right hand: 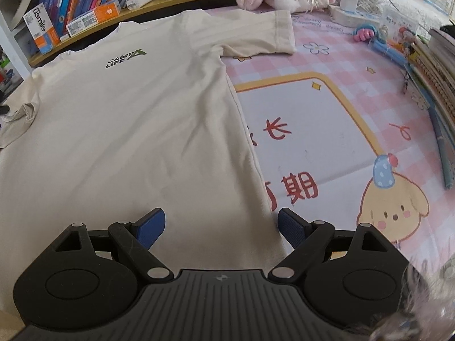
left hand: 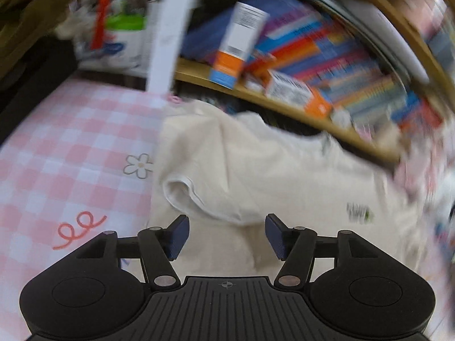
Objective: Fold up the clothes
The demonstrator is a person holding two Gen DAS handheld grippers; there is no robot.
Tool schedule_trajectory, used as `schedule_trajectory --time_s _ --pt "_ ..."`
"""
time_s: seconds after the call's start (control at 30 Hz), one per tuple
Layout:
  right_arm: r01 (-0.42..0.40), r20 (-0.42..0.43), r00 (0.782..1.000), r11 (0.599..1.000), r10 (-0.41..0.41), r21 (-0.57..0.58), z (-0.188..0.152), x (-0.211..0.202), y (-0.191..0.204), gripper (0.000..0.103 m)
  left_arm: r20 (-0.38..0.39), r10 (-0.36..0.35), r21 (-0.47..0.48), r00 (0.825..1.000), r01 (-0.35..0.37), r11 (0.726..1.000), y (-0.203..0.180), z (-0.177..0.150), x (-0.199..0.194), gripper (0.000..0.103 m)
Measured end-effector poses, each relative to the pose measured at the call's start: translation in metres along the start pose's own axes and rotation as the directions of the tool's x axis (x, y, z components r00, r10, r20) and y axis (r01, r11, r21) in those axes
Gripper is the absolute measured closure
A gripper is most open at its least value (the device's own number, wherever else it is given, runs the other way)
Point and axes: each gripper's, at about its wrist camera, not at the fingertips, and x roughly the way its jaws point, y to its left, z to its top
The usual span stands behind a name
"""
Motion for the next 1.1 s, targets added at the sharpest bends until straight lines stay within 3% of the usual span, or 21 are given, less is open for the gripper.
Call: schedule_trajectory --time_s 0.1,0.2,0.23,0.27,0.33,0.37,0.4,0.47,0.53,0.6,0.63,0.7,0.77,0.9,0.97,1.0,1.03,1.1 --pt "-0.002 0.004 1.000 1.000 0.002 -0.010 0.001 0.001 0.000 0.017 0.001 -0.015 -0.211 1.000 0.015 0.977 0.017 0.012 0.012 0.044" --pt "-0.010 0.010 1.000 1.000 0.010 -0.012 -0.001 0.001 -0.002 0.017 0.038 0.037 -0.357 0.999 -0.021 0.934 0.019 0.019 0.028 0.048" --pt "-0.010 0.013 1.000 1.000 0.010 -0.012 -0.001 0.001 -0.003 0.017 0.055 0.003 -0.370 0.998 0.017 0.929 0.006 0.022 0.032 0.048" --pt "-0.009 0.016 1.000 1.000 0.010 -0.012 -0.001 0.001 -0.003 0.017 0.070 -0.096 -0.333 0.993 0.114 0.936 -0.014 0.024 0.035 0.048" --pt "-0.001 0.014 1.000 1.000 0.002 -0.017 -0.001 0.002 -0.001 0.015 0.079 -0.290 -0.228 0.954 0.301 0.926 -0.056 0.028 0.039 0.047" --pt "0.001 0.010 1.000 1.000 -0.001 -0.021 0.000 0.002 0.000 0.015 0.065 -0.352 -0.122 0.934 0.357 0.926 -0.079 0.029 0.035 0.045" --pt "0.003 0.008 1.000 1.000 -0.003 -0.022 0.001 0.003 0.001 0.014 0.071 -0.354 -0.056 0.932 0.359 0.932 -0.090 0.031 0.029 0.043" --pt "0.006 0.010 1.000 1.000 -0.005 -0.023 0.002 0.004 0.001 0.014 0.089 -0.322 -0.039 0.942 0.327 0.944 -0.083 0.032 0.021 0.043" --pt "0.002 0.012 1.000 1.000 -0.002 -0.022 0.001 0.004 0.000 0.014 0.101 -0.272 -0.078 0.957 0.281 0.957 -0.052 0.033 0.016 0.043" --pt "-0.002 0.017 1.000 1.000 0.002 -0.028 -0.001 0.003 -0.001 0.014 0.086 -0.091 -0.085 0.992 0.098 0.992 -0.016 0.031 0.018 0.046" --pt "-0.003 0.020 1.000 0.999 0.003 -0.032 -0.001 0.002 -0.001 0.014 0.069 0.022 -0.063 0.997 -0.017 0.998 -0.001 0.030 0.020 0.048" --pt "0.001 0.022 1.000 0.999 0.000 -0.041 -0.002 0.002 0.000 0.014 0.043 0.171 0.000 0.984 -0.171 0.985 0.018 0.025 0.028 0.049" --pt "0.014 0.019 1.000 0.998 -0.013 -0.059 -0.002 0.003 0.003 0.014 0.018 0.207 0.020 0.978 -0.208 0.978 0.030 0.020 0.037 0.050" --pt "0.039 0.010 0.999 0.996 -0.038 -0.083 -0.002 0.005 0.008 0.014 0.007 0.178 0.016 0.984 -0.178 0.984 0.036 0.016 0.053 0.050" --pt "0.045 0.006 0.999 0.996 -0.044 -0.076 -0.002 0.004 0.009 0.014 0.000 0.200 0.012 0.980 -0.200 0.980 0.037 0.015 0.061 0.077" --pt "0.047 0.005 0.999 0.996 -0.047 -0.072 -0.002 0.004 0.010 0.014 0.002 0.220 0.012 0.975 -0.220 0.975 0.039 0.015 0.063 0.097" --pt "0.050 0.003 0.999 0.996 -0.050 -0.068 -0.003 0.004 0.010 0.014 0.012 0.228 0.015 0.974 -0.229 0.973 0.041 0.015 0.064 0.103" --pt "0.056 -0.002 0.998 0.997 -0.056 -0.060 -0.005 0.003 0.011 0.014 0.022 0.236 0.023 0.972 -0.236 0.971 0.048 0.017 0.063 0.103"
